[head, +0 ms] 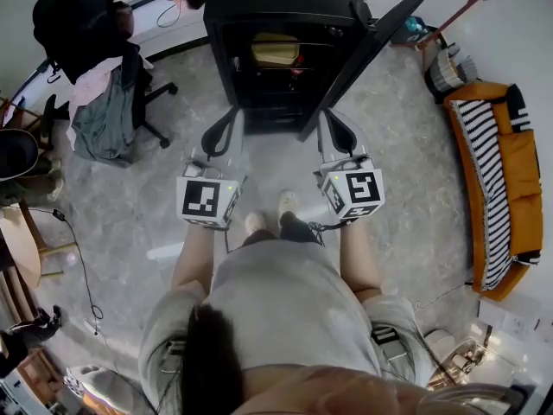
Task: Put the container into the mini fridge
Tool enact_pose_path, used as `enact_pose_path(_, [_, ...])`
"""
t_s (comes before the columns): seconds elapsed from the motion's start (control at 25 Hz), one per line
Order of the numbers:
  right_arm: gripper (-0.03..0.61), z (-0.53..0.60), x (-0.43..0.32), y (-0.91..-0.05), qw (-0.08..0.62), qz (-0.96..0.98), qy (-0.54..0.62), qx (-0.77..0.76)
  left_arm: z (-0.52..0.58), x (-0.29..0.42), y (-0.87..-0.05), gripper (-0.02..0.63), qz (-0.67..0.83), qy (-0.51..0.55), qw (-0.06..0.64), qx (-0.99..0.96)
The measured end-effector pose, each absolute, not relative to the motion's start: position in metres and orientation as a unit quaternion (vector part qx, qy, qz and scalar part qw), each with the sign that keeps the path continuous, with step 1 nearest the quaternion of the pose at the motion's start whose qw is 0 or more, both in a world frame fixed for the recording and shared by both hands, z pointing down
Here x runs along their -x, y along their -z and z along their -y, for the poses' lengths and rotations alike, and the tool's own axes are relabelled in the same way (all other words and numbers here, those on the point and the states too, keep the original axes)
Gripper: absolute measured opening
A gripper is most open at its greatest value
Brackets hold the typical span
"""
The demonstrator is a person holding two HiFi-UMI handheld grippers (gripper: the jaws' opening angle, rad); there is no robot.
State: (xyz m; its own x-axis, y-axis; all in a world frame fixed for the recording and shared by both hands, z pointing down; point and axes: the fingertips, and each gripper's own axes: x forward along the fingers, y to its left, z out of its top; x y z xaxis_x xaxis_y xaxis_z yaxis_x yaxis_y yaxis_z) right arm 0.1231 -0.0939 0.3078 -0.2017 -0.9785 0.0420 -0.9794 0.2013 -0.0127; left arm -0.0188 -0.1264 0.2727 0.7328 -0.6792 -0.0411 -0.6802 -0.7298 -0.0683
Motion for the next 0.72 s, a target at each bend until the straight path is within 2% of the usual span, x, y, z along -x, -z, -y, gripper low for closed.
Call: enact_pose_path(0.72, [0.000, 0.069, -0.093, -0.281, -0.014, 0.767, 0.008, -0.641, 0.105, 0.037, -0.257, 0.002, -0.347, -0.026, 0.048, 0.936])
